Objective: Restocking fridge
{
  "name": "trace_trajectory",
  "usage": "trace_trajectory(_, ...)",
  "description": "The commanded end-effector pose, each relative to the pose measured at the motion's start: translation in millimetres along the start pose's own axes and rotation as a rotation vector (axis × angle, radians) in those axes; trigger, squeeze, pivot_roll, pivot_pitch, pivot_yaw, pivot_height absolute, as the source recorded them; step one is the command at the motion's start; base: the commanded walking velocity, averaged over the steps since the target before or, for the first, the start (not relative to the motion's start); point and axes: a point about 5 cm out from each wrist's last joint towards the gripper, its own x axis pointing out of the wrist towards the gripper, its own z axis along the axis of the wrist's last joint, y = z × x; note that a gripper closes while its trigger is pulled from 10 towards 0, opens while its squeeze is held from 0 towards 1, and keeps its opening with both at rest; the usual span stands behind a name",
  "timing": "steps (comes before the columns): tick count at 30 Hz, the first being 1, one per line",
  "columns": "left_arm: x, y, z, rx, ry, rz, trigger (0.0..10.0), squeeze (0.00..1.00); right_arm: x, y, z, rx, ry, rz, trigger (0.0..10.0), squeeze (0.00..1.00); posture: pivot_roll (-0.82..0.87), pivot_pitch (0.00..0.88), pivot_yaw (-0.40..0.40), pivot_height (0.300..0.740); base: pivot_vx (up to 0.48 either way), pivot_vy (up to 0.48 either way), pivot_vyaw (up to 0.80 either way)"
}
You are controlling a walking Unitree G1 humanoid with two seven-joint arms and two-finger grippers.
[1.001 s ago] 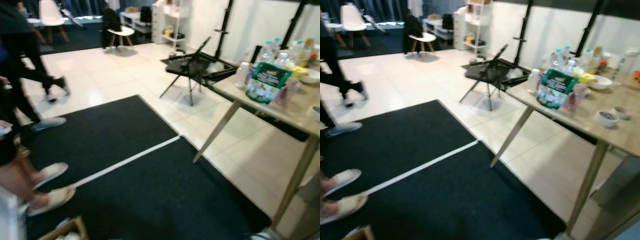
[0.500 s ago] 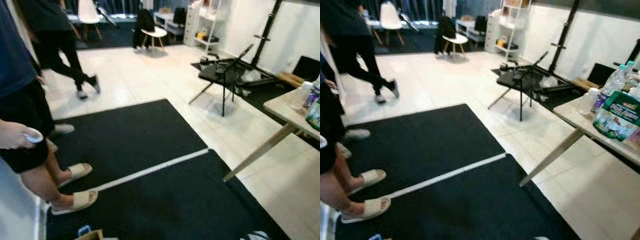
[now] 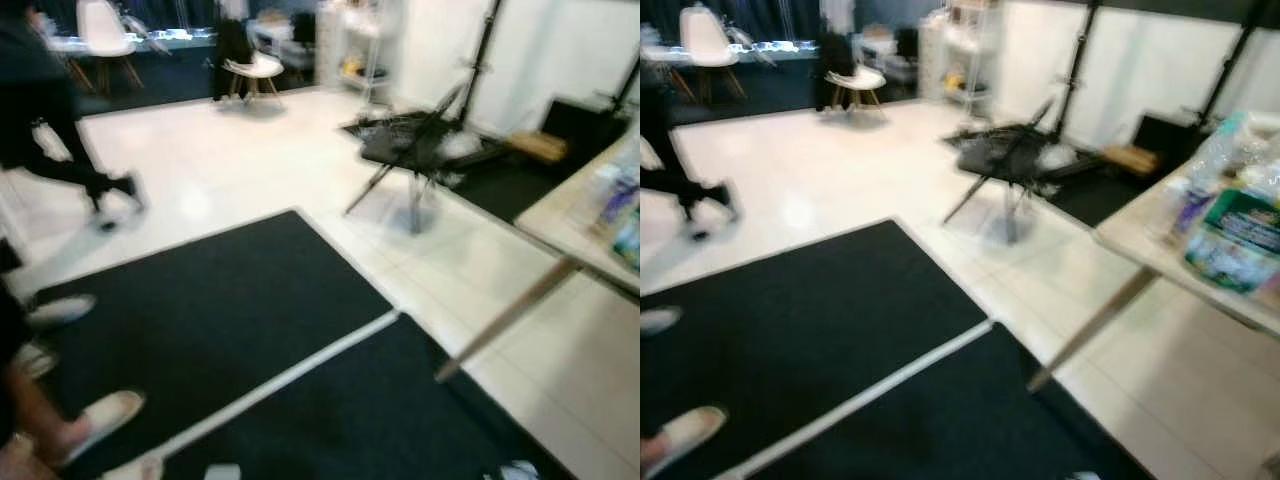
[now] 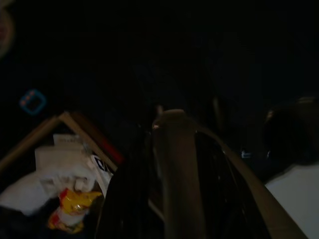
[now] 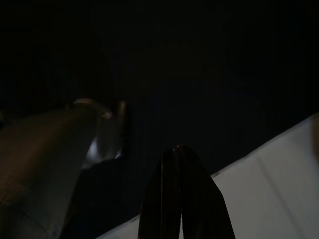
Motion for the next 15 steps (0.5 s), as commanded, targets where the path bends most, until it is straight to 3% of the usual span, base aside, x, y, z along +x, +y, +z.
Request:
trace_trajectory(1, -2.0, -3.5, -14.2, -0.011, 0.050, -0.003, 10.0, 0.00, -1.6, -1.4, -8.6, -0.005, 0.034, -0.004, 10.0, 0.00, -0.09, 0.040, -0.010, 0.740, 0.000, 0.000, -0.80)
trace_trajectory(12, -1.7, -3.2, -13.0, -0.009, 0.044, -0.001, 10.0, 0.00, -1.4, -0.4, -8.6, -0.006, 0.032, -0.001, 10.0, 0.00, -0.09, 0.040, -0.010, 0.740, 0.000, 0.000, -0.80)
trace_trajectory(15, -1.8, -2.8, -13.1, 0.003, 0.051, -0.002, 10.0, 0.00, -1.3, -0.7, -7.6, -0.002, 0.019, -0.012, 10.0, 0.00, -0.08, 0.037, -0.008, 0.740, 0.000, 0.000, -0.28)
